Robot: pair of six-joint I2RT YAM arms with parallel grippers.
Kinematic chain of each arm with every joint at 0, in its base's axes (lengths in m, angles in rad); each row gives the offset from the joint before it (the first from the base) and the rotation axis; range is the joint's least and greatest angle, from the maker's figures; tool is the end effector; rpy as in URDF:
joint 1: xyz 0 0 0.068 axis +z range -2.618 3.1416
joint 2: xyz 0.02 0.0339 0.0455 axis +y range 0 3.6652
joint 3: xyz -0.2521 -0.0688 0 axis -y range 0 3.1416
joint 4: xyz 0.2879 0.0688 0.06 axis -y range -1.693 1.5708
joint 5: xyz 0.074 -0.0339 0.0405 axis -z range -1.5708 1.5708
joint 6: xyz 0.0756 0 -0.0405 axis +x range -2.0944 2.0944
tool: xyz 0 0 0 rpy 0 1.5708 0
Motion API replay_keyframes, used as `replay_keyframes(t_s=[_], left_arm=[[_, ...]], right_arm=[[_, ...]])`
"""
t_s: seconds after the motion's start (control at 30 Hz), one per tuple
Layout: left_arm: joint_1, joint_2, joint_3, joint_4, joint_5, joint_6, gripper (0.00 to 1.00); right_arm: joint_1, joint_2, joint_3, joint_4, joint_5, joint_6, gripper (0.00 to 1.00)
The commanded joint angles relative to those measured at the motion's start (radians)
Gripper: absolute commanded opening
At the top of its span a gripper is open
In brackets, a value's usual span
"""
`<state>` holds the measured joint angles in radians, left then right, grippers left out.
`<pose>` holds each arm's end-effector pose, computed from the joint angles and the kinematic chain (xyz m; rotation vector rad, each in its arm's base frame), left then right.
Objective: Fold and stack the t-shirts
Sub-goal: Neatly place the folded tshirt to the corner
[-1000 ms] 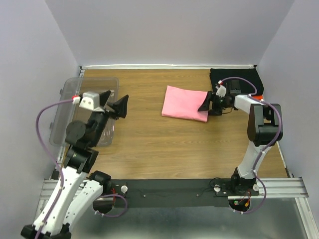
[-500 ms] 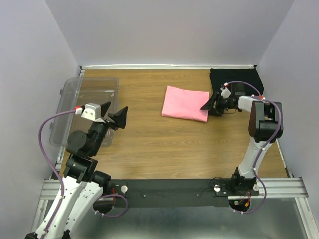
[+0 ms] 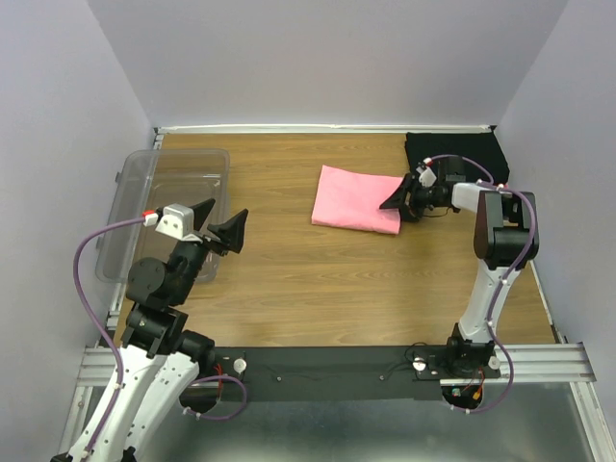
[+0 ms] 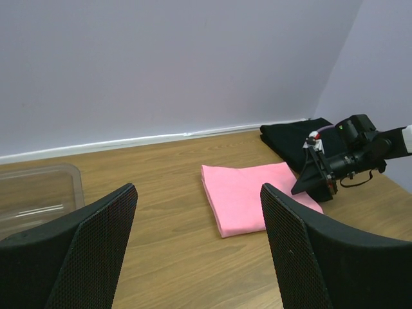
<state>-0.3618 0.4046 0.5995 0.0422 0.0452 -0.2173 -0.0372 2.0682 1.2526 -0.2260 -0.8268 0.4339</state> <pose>0.1900 -0.0756 0.3625 0.1363 1.3456 -0.5197 0.4463 0.0391 0.0585 0.2977 2.5279 1.2220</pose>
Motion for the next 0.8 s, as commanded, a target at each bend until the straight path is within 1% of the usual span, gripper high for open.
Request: replay_keyframes(t_s=[0.0,0.1,0.17,0.2,0.23,0.33,0.37,0.4,0.47,0.5,0.53,0.67,0.77], left_arm=[[0.004,-0.029,-0.012,0.008,0.024,-0.001,0.86],[0.006,-0.029,-0.014,0.008,0.024,-0.002,0.86],[0.004,-0.026,-0.015,0.01,0.027,-0.001,0.85],[0.004,-0.023,-0.014,0.008,0.028,-0.002,0.85],[0.004,-0.023,-0.015,0.008,0.028,-0.001,0.86],[0.004,-0.026,-0.017,0.008,0.025,-0.002,0.85],[0.004,-0.024,-0.015,0.008,0.025,-0.002,0.85],[0.004,-0.026,-0.017,0.008,0.025,-0.004,0.85],[0.004,-0.029,-0.018,0.007,0.022,-0.005,0.85],[0.004,-0.03,-0.018,0.007,0.019,-0.004,0.85],[0.004,-0.032,-0.017,0.007,0.016,-0.004,0.85],[0.004,-0.036,-0.018,0.004,0.016,-0.004,0.85],[0.004,-0.043,-0.018,0.004,0.018,-0.005,0.85]], right_arm=[[0.031,0.092,-0.001,-0.038,0.126,-0.018,0.66],[0.036,0.108,0.016,-0.038,0.13,-0.014,0.62],[0.036,0.115,0.03,-0.038,0.126,-0.011,0.57],[0.036,0.116,0.033,-0.038,0.126,-0.009,0.56],[0.058,0.119,0.037,-0.038,0.129,-0.011,0.53],[0.068,0.135,0.059,-0.038,0.124,-0.006,0.35],[0.069,0.139,0.068,-0.038,0.123,-0.004,0.24],[0.069,0.144,0.073,-0.038,0.115,-0.004,0.18],[0.069,0.148,0.079,-0.038,0.101,-0.006,0.1],[0.071,0.145,0.082,-0.038,0.083,-0.012,0.02],[0.069,0.141,0.084,-0.038,0.075,-0.02,0.01],[0.069,0.049,0.105,-0.042,0.055,-0.075,0.01],[0.068,-0.008,0.155,-0.065,0.112,-0.141,0.0]])
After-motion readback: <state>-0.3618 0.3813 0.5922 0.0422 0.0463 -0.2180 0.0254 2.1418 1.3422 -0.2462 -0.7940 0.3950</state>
